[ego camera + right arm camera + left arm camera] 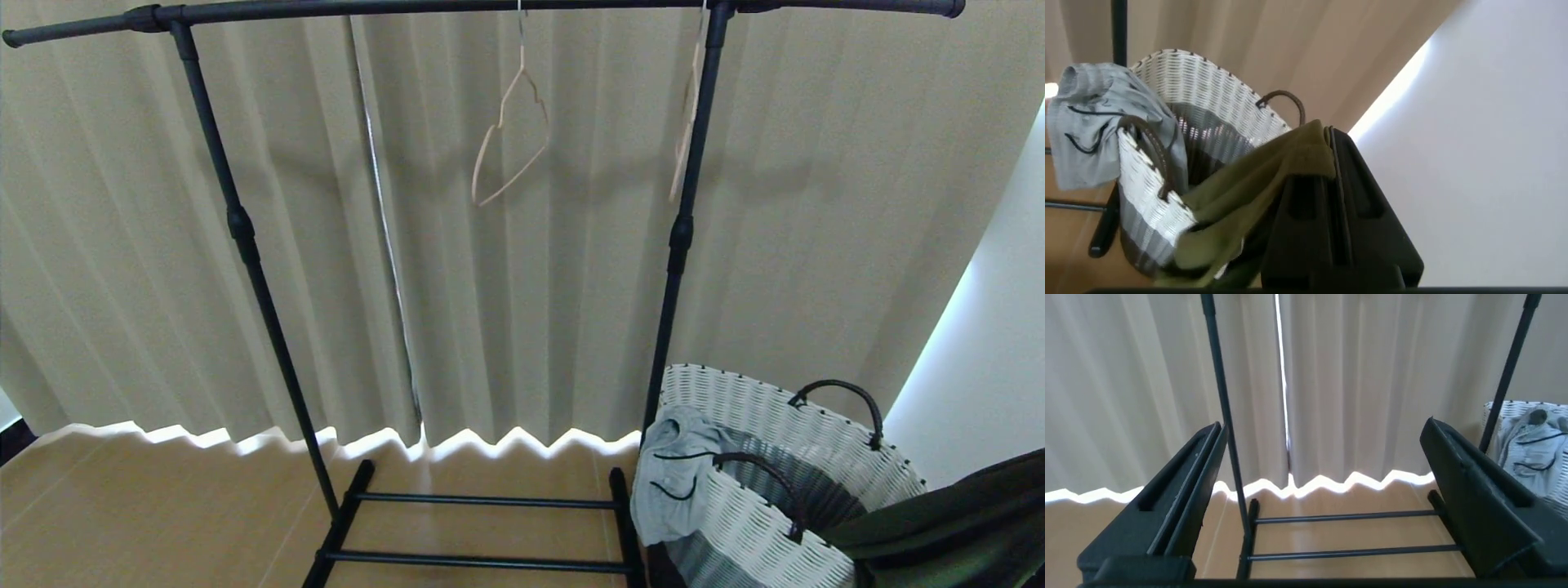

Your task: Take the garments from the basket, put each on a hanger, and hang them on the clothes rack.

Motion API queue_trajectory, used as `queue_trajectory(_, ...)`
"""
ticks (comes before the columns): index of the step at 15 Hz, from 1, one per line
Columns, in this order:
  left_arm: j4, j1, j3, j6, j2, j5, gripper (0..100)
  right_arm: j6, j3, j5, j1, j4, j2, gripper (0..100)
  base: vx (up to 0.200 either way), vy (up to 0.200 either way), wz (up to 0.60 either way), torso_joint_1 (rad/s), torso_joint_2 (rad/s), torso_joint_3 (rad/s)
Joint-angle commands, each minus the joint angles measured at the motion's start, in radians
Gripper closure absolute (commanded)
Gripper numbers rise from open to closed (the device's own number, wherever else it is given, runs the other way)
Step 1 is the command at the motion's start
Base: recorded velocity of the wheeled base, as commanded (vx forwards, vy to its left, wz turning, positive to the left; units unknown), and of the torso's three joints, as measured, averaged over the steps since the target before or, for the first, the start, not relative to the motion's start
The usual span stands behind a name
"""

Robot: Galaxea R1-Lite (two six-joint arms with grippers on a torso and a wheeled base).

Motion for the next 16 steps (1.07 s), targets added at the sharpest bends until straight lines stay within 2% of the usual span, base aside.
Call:
queue_trajectory(1,0.000,0.000,0.000,0.002,0.000,-0.001,0,-0.001,-0.007,0.000,0.001,0.003,0.003,100,0.000,0.200,0.00,0.007,0.00,0.007)
queue_trajectory(8,0.000,0.000,0.000,0.004,0.001,-0.004,0,-0.003,-0.012,0.002,0.006,0.009,-0.002,100,0.000,0.200,0.00,0.003,0.00,0.002)
queue_trajectory(13,0.000,0.000,0.000,0.010,0.001,-0.001,0,-0.006,-0.041,0.004,0.011,0.012,0.009,100,0.000,0.000,0.00,0.000,0.00,0.000)
queue_trajectory(16,0.000,0.000,0.000,-0.001,0.001,-0.002,0,-0.006,-0.058,0.007,0.087,0.052,0.021,100,0.000,0.000,0.00,0.000,0.00,0.000)
